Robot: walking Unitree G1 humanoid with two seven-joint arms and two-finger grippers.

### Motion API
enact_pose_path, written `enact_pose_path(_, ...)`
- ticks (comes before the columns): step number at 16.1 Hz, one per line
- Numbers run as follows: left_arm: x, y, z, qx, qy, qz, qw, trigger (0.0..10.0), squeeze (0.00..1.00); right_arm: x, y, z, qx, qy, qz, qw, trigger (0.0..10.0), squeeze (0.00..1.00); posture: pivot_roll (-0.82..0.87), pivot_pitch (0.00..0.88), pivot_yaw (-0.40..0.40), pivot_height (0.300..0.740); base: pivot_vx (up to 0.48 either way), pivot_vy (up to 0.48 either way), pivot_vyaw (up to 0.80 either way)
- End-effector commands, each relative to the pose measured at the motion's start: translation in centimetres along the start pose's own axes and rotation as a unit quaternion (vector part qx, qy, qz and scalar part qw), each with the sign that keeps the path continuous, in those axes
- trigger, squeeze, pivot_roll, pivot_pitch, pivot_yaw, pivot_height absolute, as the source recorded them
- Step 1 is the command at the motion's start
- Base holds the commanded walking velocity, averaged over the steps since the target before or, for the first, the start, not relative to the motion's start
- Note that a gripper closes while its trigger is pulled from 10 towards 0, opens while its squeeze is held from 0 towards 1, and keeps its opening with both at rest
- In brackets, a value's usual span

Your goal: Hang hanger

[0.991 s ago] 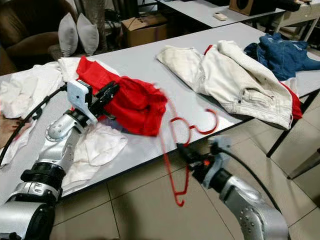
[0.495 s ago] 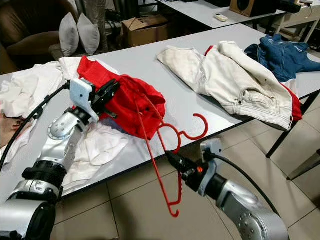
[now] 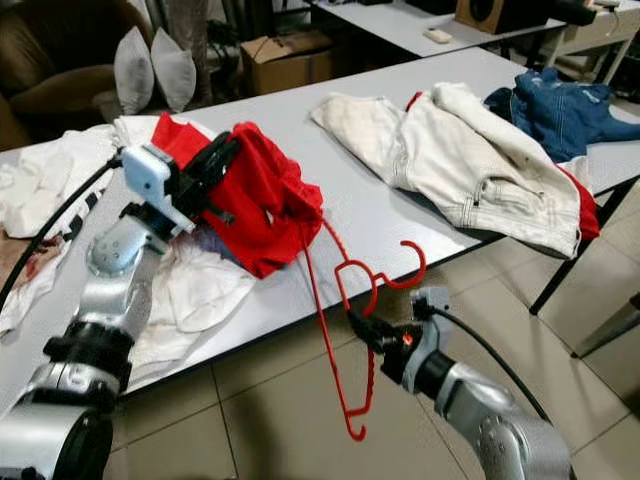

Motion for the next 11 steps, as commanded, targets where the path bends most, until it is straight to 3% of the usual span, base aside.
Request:
enact_pose_path(1, 0.0, -0.2, 0.7, 0.014, 0.010, -0.009, 1.000, 0.0, 0.00, 0.8, 0.1, 0.5, 0.013, 0.008, -0.009, 1.000, 10.0, 0.00, -0.29, 0.000, 0.085, 0.740, 0.000, 0.000, 0.00)
enact_pose_path(5, 0.7, -0.5, 0.4, 0.008, 0.020, -0.027, 0.999, 0.0, 0.00, 1.3, 0.8, 2.4, 0.035, 0.014, -0.006, 0.999, 10.0, 0.00, -0.29, 0.000, 0.084, 0.740, 0.000, 0.000, 0.00)
enact_pose_path(7, 1.0, -0.2, 0.5, 0.012, 0.020, -0.032, 0.999, 0.0, 0.00, 0.6, 1.4, 6.7, 0.100, -0.032, 0.004, 0.995, 10.0, 0.00, -0.29, 0.000, 0.086, 0.740, 0.000, 0.000, 0.00)
enact_pose_path(9, 1.3, -0.1, 0.5, 0.014, 0.016, -0.033, 0.999, 0.0, 0.00, -0.4, 1.1, 9.5, 0.153, -0.007, 0.033, 0.988, 10.0, 0.00, -0.29, 0.000, 0.079, 0.740, 0.000, 0.000, 0.00)
enact_pose_path(11, 1.7, -0.1, 0.1, 0.010, 0.009, -0.034, 0.999, 0.0, 0.00, 0.1, 1.5, 5.8, 0.086, 0.007, 0.022, 0.996, 10.0, 0.00, -0.28, 0.000, 0.079, 0.740, 0.000, 0.000, 0.00)
Point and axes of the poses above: a point about 5 cm out from each wrist's last joint towards the gripper, its own y axis pointing out of the wrist towards the gripper, its own z axis along the axis of the wrist's last joint, x = y × z, the point moved 4 cm from there along y, pointing out of the wrist towards the gripper, and after that the axes turned 5 degrees about -y, right-handed, at the moved point
